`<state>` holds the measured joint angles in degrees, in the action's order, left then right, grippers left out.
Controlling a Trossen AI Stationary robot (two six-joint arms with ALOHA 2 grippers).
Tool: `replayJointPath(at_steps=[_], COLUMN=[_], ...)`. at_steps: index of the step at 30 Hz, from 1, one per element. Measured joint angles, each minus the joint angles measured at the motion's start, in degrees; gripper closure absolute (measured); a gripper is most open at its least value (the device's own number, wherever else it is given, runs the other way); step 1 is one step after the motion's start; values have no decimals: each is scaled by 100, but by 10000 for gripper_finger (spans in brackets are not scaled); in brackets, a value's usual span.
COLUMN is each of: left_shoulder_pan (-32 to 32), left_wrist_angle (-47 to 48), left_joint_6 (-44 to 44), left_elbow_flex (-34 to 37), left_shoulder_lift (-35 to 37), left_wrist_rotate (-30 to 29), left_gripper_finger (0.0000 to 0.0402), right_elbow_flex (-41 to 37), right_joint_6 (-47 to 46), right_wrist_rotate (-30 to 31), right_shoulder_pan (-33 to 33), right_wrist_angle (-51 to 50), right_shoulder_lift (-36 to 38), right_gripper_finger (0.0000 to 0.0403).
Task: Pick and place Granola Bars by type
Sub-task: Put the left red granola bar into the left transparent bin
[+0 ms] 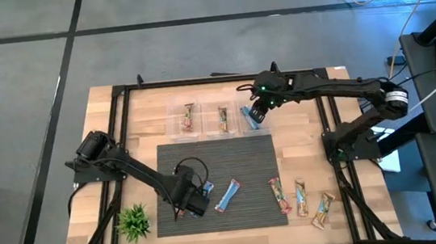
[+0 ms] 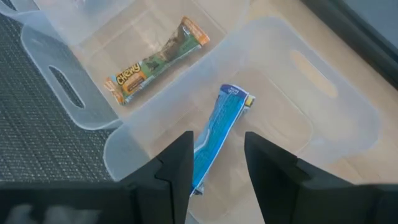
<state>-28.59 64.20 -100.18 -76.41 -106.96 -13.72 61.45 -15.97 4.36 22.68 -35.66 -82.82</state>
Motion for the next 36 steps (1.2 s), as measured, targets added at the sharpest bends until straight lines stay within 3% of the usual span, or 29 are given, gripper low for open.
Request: replayJointPath(at_steps=[8, 21, 36], left_shoulder_pan=[1, 8, 19], left_wrist_angle=[-170, -170, -170], left_joint_6=[-4, 236, -177], left_elbow_flex=[-4, -4, 0], left_shoulder_lift=[0, 0, 0], left_wrist_rotate=[328, 334, 337], left_gripper_finger=[279, 274, 198], right_elbow_flex=[0, 0, 0], right_joint_6=[149, 289, 309], right_wrist_rotate=[-2, -2, 0], right_shoulder_pan=[0, 0, 0], right_wrist_angle=[-240, -413, -413], right_shoulder_lift=[176, 175, 174], right_gripper_finger=[256, 256, 256])
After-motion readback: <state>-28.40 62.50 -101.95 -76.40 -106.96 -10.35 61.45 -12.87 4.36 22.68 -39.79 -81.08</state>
